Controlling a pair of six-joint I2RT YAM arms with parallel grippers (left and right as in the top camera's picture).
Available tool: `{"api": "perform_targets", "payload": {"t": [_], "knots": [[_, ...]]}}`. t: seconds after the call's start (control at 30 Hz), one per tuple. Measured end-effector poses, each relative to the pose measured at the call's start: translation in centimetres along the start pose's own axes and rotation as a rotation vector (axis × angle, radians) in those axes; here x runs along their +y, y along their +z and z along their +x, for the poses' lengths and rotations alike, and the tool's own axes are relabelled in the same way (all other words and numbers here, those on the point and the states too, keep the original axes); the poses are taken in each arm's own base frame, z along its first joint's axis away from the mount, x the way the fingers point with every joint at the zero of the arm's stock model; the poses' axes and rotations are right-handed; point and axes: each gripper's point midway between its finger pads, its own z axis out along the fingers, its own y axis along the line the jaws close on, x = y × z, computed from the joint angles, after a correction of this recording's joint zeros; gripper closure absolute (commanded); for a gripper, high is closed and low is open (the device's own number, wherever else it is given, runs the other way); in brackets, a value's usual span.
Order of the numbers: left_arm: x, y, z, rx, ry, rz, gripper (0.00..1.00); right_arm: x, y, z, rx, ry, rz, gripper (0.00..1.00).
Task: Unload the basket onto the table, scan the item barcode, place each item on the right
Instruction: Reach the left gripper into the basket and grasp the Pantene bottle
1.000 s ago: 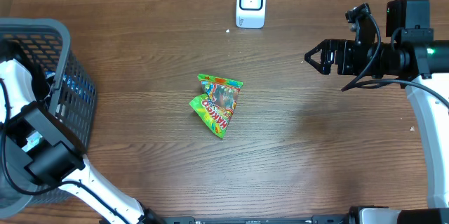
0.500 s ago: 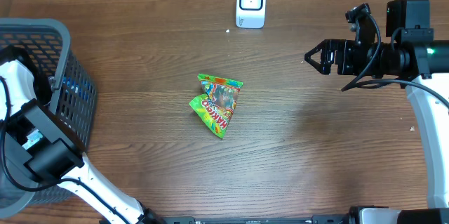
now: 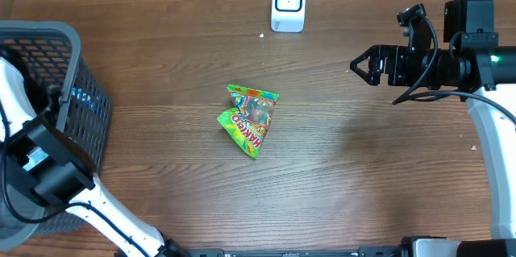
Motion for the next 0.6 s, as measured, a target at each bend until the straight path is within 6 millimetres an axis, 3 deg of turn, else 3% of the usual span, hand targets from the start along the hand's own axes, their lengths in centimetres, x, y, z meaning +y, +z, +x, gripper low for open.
{"api": "perform_targets", "payload": {"t": [0.17,0.27,0.43,0.6], "knots": [[0.6,-8.0,-1.7,-0.194,-0.028,0.032,0.96,0.0,0.0,0.0,-0.001,0.0,0.0,0.0],[0.6,-11.6,-2.2,-0.312,-0.039,0.062,0.96,0.0,0.0,0.0,0.001,0.0,0.0,0.0],[0.1,-15.9,-0.4,-0.417,-0.035,0.124,0.96,0.0,0.0,0.1,0.003,0.002,0.0,0.0],[-1.6,-21.5,2.5,-0.573,0.028,0.223,0.96,0.0,0.0,-0.2,-0.006,-0.004,0.0,0.0]]}}
